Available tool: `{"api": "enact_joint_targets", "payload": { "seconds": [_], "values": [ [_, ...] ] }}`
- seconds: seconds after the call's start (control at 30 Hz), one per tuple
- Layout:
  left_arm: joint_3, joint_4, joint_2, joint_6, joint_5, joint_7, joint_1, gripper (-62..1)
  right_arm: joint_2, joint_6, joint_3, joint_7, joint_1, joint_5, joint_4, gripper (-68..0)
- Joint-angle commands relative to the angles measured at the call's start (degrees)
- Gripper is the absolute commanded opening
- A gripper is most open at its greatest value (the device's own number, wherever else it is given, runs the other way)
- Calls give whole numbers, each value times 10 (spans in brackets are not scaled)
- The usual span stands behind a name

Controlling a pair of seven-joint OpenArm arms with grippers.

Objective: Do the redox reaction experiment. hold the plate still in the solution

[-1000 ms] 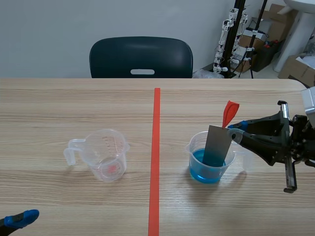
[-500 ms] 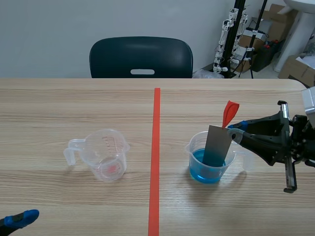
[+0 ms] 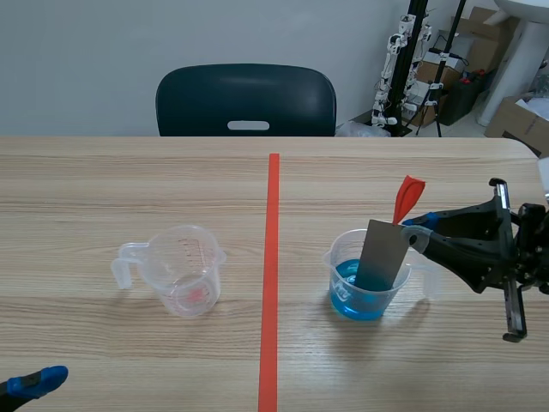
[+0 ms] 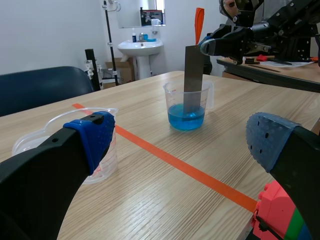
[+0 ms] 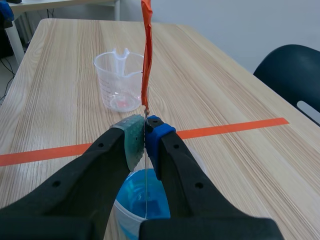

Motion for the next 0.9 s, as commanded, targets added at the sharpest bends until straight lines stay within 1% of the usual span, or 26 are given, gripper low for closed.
{"api": "enact_joint_targets", "payload": {
  "seconds": [0.0,0.67,0.73,0.8,0.87],
  "values": [
    [1,7,-5,-1,-3,-26,-2,-54,9,2,5,14,6,8,8,-669],
    [1,7,-5,-1,-3,-26,-2,-54,8,-3,5,5,3,8,8,-669],
    [1,7,-5,-1,-3,-26,-2,-54,8,-8,5,5,3,8,8,-669],
    [1,7,-5,-1,-3,-26,-2,-54,8,-21,5,5,3,9,8,-669],
    [1,7,-5,-1,-3,-26,-2,-54,8,-22,5,5,3,9,8,-669]
  ]
}}
